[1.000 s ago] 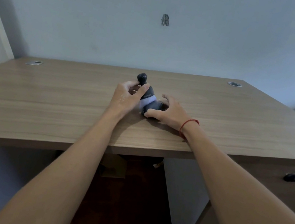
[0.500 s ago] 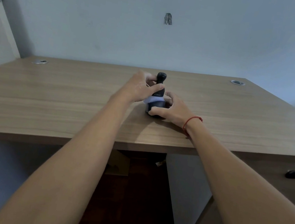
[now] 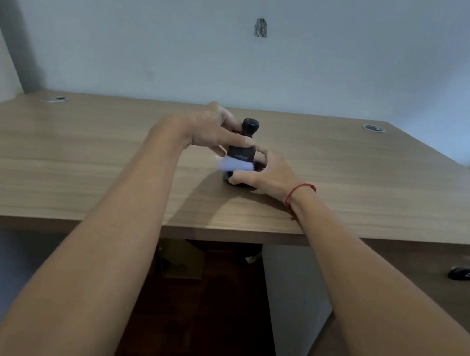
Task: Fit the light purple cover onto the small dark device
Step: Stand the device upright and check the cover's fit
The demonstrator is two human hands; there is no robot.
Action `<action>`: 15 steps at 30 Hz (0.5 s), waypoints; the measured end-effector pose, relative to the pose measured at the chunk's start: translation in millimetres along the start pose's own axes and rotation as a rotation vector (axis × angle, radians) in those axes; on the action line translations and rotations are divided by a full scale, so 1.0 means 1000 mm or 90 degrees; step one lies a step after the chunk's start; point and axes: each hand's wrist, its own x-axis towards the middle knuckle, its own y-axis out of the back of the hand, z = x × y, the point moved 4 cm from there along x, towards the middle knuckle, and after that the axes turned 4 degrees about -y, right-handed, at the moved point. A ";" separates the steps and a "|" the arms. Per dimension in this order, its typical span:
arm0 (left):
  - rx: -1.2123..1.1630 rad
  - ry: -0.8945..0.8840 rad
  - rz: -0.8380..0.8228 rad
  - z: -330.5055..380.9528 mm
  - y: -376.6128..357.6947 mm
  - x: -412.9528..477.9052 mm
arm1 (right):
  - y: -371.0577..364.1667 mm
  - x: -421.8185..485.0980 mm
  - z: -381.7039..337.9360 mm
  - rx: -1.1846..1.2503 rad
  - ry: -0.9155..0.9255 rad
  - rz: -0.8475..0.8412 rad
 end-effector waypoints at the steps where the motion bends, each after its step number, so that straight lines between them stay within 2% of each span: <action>1: 0.005 -0.011 0.034 -0.001 0.000 0.001 | 0.000 0.000 0.000 -0.004 -0.003 -0.003; 3: 0.022 -0.021 0.112 -0.005 -0.003 0.001 | -0.001 -0.002 -0.003 0.003 -0.006 -0.012; 4: 0.011 -0.017 0.112 -0.007 -0.004 0.000 | -0.002 0.000 -0.002 0.009 -0.007 -0.017; 7: -0.030 0.006 -0.015 -0.004 -0.002 -0.003 | -0.004 0.007 0.005 0.026 0.006 -0.018; 9: -0.035 0.011 -0.043 0.001 0.001 -0.003 | -0.003 0.009 0.004 0.018 0.007 -0.016; 15: 0.017 -0.059 0.168 -0.021 -0.016 0.014 | -0.001 0.001 0.002 0.040 -0.005 -0.053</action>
